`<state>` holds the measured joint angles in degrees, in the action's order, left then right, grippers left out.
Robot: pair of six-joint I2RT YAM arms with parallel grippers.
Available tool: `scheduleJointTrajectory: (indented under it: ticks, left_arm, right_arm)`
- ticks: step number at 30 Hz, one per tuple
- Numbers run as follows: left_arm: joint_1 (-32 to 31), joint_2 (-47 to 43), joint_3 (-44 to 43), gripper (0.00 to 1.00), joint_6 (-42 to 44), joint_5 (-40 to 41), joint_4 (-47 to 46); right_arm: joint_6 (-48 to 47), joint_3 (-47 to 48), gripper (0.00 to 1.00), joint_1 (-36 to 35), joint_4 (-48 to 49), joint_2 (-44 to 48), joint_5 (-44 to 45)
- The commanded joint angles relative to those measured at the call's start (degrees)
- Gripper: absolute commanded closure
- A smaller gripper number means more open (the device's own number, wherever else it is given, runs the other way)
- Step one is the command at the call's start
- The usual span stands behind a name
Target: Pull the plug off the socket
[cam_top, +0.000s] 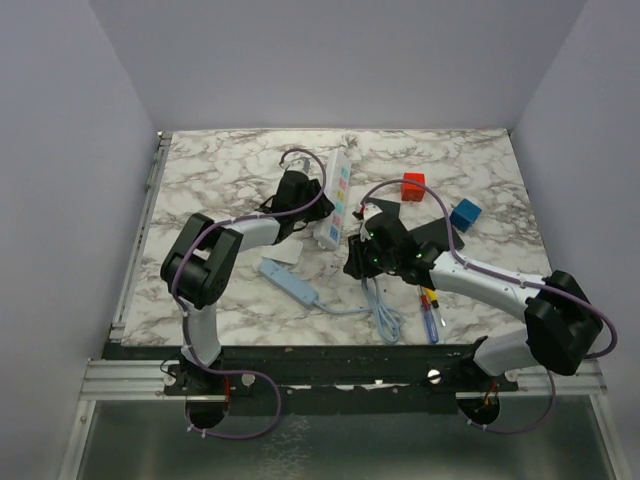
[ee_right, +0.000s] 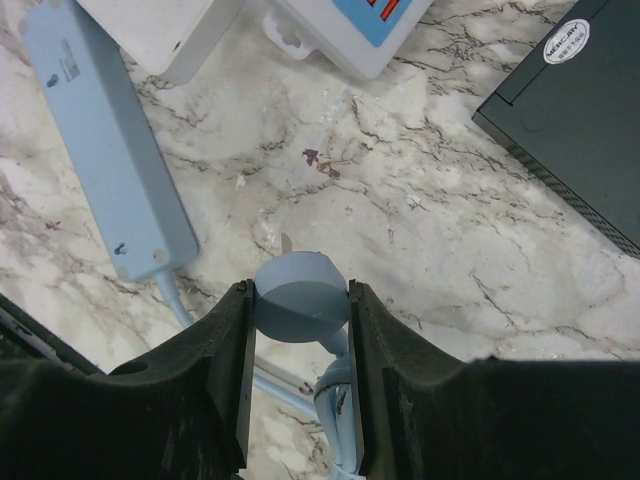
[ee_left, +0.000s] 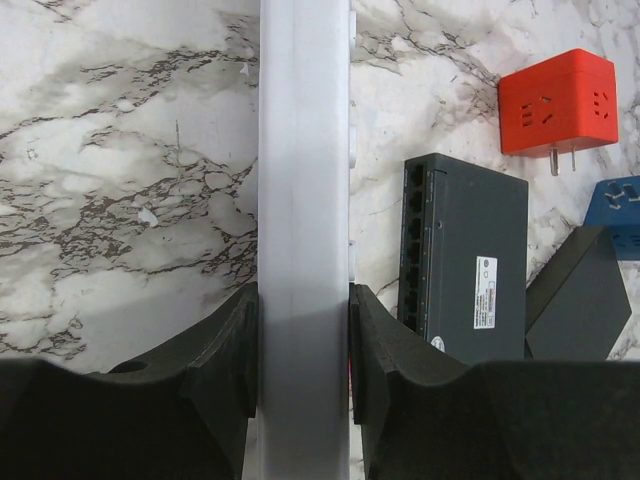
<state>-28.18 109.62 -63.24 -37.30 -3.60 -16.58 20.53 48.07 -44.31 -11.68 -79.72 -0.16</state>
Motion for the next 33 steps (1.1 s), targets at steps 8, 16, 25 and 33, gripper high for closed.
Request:
scheduleJointTrajectory:
  ticks: [8,16,25,33]
  left_arm:
    - [0.3,-0.2,-0.1,0.40,2.8,1.9,4.1]
    - [0.3,-4.2,-1.4,0.01,5.4,7.1,8.2]
    - [0.3,-12.5,2.8,0.01,6.7,15.4,9.6]
    - [0.6,-22.2,10.0,0.01,4.8,25.4,9.2]
  right_arm:
    - [0.9,2.6,0.79,-0.6,4.3,-6.0,4.6]
    - [1.0,1.6,0.32,-0.6,6.2,-6.1,4.1]
    - [1.6,1.2,0.00,-0.5,7.2,-5.8,3.2]
    - [2.1,2.7,0.00,-0.3,5.7,-4.0,7.6]
